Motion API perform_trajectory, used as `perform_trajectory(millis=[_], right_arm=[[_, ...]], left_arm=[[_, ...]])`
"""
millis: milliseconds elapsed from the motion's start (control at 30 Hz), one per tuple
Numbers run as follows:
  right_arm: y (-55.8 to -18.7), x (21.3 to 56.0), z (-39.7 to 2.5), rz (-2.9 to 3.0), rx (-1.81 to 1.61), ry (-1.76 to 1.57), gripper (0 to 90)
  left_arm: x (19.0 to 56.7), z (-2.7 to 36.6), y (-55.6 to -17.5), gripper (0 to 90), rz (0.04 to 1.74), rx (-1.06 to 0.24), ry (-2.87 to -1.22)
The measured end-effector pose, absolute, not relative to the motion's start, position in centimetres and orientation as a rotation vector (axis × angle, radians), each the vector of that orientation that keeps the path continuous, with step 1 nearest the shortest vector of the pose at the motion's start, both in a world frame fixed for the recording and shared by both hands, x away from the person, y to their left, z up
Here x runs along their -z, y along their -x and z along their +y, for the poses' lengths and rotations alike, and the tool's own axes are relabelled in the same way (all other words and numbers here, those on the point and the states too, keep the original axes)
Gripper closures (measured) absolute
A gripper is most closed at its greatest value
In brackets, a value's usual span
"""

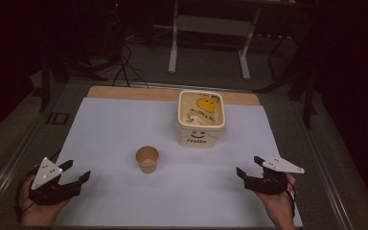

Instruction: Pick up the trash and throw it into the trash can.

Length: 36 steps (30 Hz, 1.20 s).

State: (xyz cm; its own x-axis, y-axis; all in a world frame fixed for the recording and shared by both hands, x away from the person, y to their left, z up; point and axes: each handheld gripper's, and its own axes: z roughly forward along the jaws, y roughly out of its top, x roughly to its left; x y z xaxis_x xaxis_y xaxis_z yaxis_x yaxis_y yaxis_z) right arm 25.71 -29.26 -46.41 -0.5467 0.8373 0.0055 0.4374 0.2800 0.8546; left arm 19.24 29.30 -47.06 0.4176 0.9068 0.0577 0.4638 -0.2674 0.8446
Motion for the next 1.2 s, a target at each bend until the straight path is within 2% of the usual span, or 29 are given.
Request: perform_trajectory(millis=[433, 667, 933, 1000, 1033, 1200], right_arm=[[-26.2, 46.9, -27.6, 2.139, -1.162, -1.169, 18.8], [-26.3, 46.4, -24.3, 2.188, -1.175, -1.085, 18.9], [-26.9, 45.1, -17.9, 2.21, -1.284, -1.016, 19.0], [-26.9, 45.1, -17.9, 2.21, -1.284, -1.016, 19.0], [-26.9, 44.8, -15.7, 2.22, -1.306, -1.007, 19.0], [-26.8, 44.5, -12.5, 2.23, -1.333, -0.998, 19.1]], left_arm=[[47.2, 28.9, -19.0, 32.5, 1.19, -0.719, -1.871], [47.1, 28.6, -18.9, 32.6, 1.181, -0.729, -1.88], [47.0, 28.8, -18.8, 32.7, 1.183, -0.733, -1.874], [47.0, 28.8, -18.8, 32.7, 1.182, -0.732, -1.871], [47.0, 28.9, -18.8, 32.7, 1.181, -0.735, -1.872], [47.0, 28.9, -18.8, 32.7, 1.182, -0.734, -1.87]])
